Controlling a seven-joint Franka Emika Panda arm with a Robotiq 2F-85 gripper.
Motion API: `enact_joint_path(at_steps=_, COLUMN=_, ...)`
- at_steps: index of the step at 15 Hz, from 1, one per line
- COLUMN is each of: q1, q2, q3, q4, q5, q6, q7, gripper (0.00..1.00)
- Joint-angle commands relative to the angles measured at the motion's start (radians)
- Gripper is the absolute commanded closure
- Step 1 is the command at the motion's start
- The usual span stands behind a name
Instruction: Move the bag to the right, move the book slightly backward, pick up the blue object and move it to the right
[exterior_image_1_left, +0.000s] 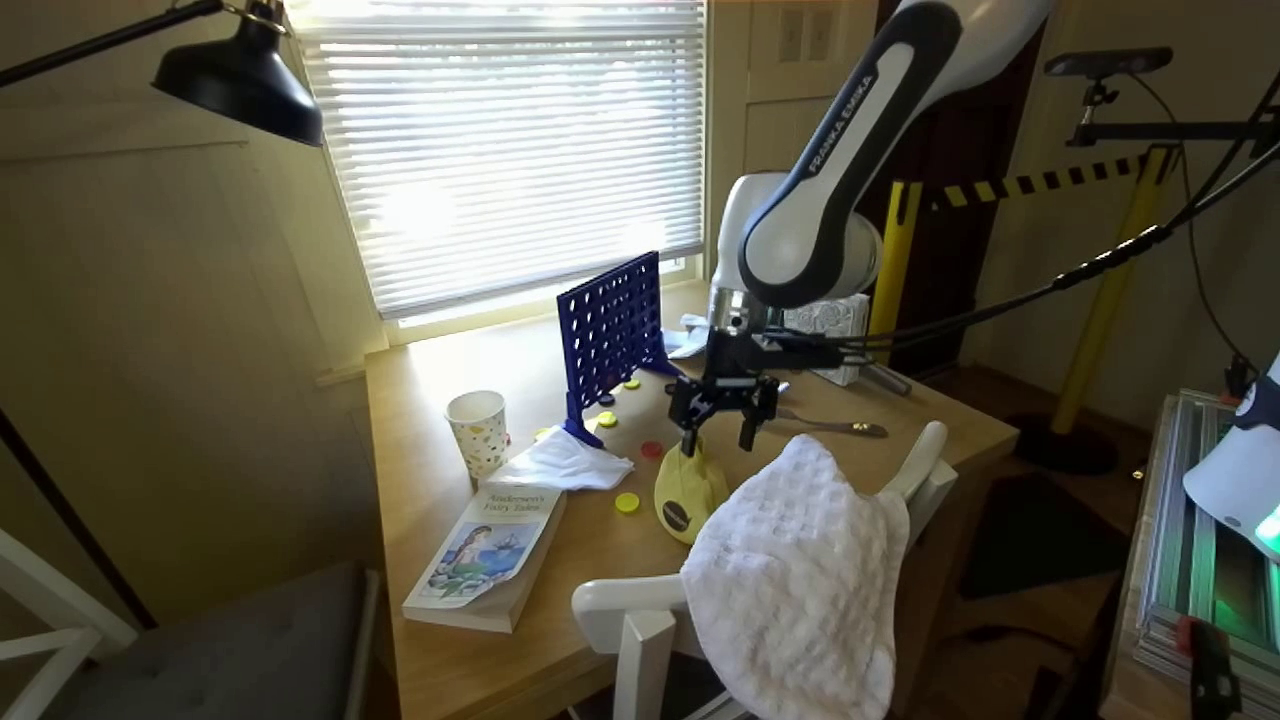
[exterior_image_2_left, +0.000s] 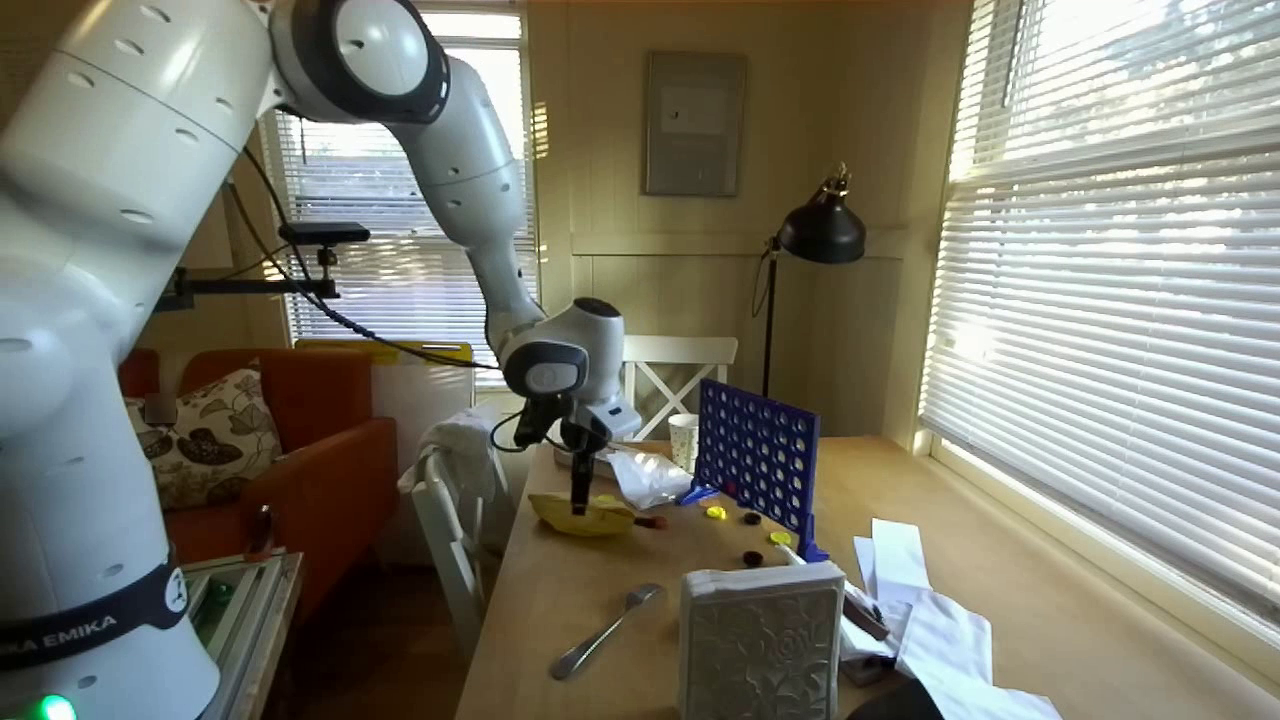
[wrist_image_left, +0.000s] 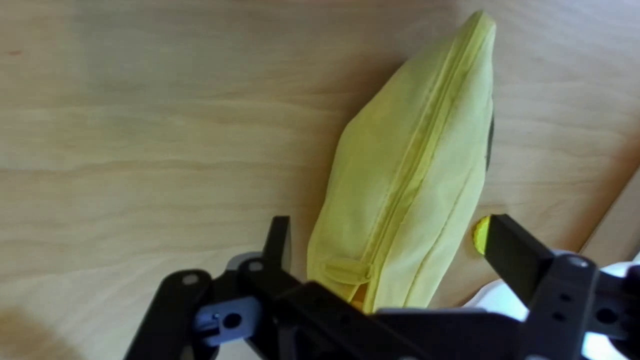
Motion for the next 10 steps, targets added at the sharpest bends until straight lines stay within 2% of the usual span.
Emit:
enact_joint_path(at_steps=1, q1=0.077, q2=0.146, q3=-0.035, q4=0.1, q5=0.03, q6=0.113, q7=0.127, gripper=0.25)
enact_joint_path(at_steps=2, q1=0.099, q2=0.173, q3=-0.052, q4=0.119, q5=0.022, q6=0.127, q7=0.155, gripper=0.28)
enact_joint_path(at_steps=6, q1=0.147, q2=0.229, q3=-0.089, q4=0.176, q5=0.011, q6=0.124, q7=0.224, gripper=0.55)
enact_joint_path(at_steps=10, q1=0.14, q2=0.099, q3=-0.101, q4=0.101, q5=0.0, q6=0.035, q7=0.242, gripper=0.81)
